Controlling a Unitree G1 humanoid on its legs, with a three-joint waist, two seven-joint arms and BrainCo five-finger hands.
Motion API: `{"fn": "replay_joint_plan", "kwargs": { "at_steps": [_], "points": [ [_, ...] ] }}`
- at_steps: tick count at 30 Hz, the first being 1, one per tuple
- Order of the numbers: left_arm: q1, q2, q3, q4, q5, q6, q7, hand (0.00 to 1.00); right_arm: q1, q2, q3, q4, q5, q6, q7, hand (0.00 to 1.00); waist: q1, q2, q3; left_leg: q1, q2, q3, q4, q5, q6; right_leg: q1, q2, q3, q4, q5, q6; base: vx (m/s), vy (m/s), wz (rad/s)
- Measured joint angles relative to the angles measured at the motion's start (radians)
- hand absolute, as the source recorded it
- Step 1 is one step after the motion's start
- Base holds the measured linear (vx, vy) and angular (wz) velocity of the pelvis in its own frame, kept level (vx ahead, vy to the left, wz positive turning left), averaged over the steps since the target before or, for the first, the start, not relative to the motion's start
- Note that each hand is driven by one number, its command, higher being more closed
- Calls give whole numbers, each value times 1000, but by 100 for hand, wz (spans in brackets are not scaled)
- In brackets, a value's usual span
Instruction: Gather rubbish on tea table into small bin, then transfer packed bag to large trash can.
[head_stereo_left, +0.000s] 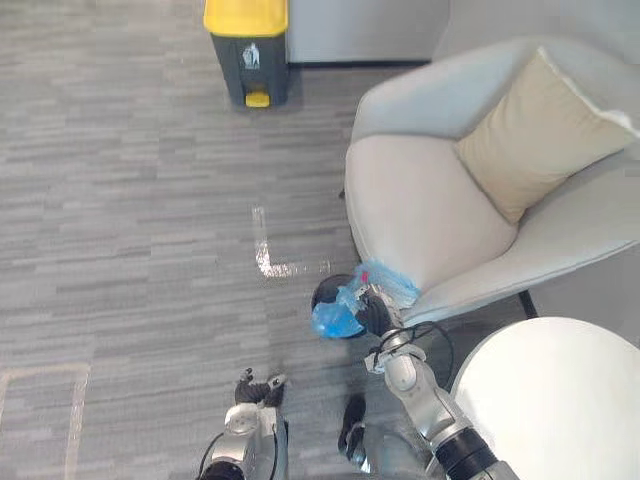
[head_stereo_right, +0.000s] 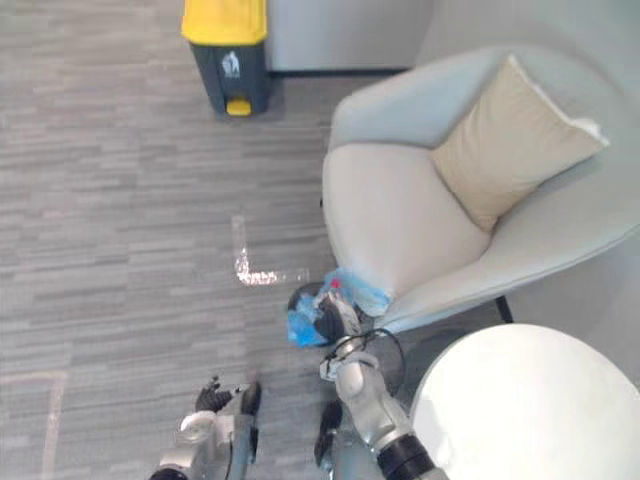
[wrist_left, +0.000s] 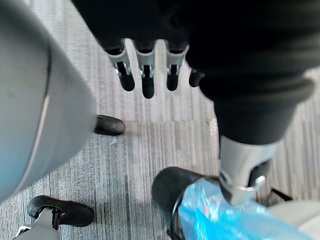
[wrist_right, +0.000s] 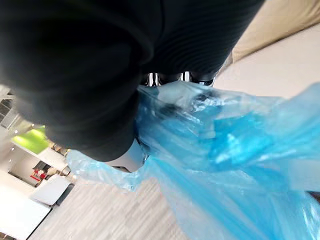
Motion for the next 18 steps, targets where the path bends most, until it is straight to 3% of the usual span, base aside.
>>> {"fn": "replay_joint_plan", "kwargs": {
  "at_steps": [3, 8, 11, 18],
  "points": [
    [2, 25, -19, -6, 18, 0, -4, 0, 2, -7, -8, 0, 31, -1, 18, 100, -16, 0, -4, 27, -6, 0, -12, 3, 2, 47, 3, 3, -57, 27, 8, 30, 46, -1],
    [49, 82, -93, -169, 40, -2, -10, 0, 13, -60, -7, -5, 44, -33, 44, 100, -19, 13, -29, 95, -21, 7, -52, 9, 11, 110, 0, 20, -110, 50, 20, -4, 32, -6],
    [78, 100, -132, -289, 50, -6, -26, 0, 21, -116, -1, -49, 74, -47, 58, 100, -19, 28, -54, 105, -29, 10, -81, 22, 21, 112, -5, 27, -125, 62, 26, -19, 33, -5],
    [126, 152, -228, -514, 80, -37, -44, 0, 27, -249, 47, -129, 113, -90, 83, 100, -22, 33, -74, 166, -37, 27, -138, 30, 28, 143, -10, 52, -140, 69, 31, -12, 22, -9]
  ]
}}
